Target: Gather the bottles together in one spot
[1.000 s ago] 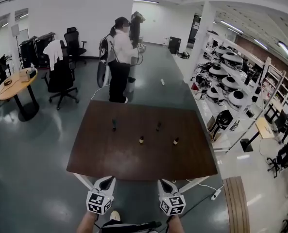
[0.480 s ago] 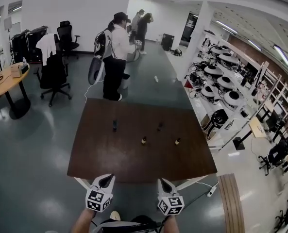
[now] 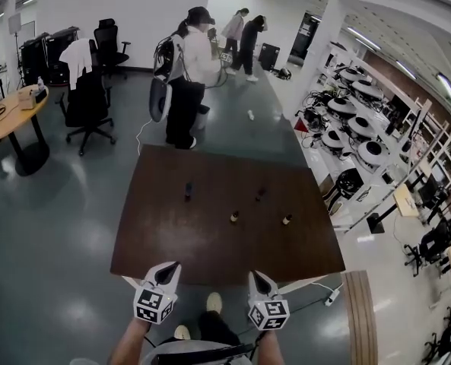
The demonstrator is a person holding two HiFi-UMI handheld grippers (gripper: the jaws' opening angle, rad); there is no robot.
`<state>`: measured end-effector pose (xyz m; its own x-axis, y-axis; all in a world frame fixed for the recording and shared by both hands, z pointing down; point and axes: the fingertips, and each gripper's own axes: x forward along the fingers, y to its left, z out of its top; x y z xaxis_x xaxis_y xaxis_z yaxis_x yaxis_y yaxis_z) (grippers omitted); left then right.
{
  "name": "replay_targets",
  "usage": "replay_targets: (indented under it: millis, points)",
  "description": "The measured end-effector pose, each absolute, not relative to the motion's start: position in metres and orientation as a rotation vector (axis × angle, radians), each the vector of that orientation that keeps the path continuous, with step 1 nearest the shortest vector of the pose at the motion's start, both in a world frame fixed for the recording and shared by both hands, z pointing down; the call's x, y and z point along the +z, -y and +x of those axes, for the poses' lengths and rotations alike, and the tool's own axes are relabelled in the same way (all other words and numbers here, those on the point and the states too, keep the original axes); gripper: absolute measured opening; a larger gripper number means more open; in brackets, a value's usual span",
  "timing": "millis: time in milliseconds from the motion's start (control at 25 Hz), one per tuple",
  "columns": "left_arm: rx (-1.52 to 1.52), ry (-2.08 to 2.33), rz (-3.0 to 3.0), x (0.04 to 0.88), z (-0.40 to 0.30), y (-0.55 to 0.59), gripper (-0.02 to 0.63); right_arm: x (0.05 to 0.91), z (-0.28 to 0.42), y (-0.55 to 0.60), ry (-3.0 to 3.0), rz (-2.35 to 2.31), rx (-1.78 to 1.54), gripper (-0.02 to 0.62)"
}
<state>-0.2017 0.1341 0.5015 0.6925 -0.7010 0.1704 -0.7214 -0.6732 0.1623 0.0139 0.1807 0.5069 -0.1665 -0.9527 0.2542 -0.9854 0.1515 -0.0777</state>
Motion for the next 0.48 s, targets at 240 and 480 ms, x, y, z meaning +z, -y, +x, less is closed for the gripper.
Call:
replay_targets:
  millis: [240,480]
  points:
    - [0.151,1.188,2.667,0.504,-0.203,-0.112,0.002,0.511,0.016,-0.147,2.302,1.885,0.338,0.002]
    - [0.161,1.216,2.641,0.514,-0.197,-0.079,0.001,0.522,0.027,-0.104,2.317,1.843,0.333,0.002]
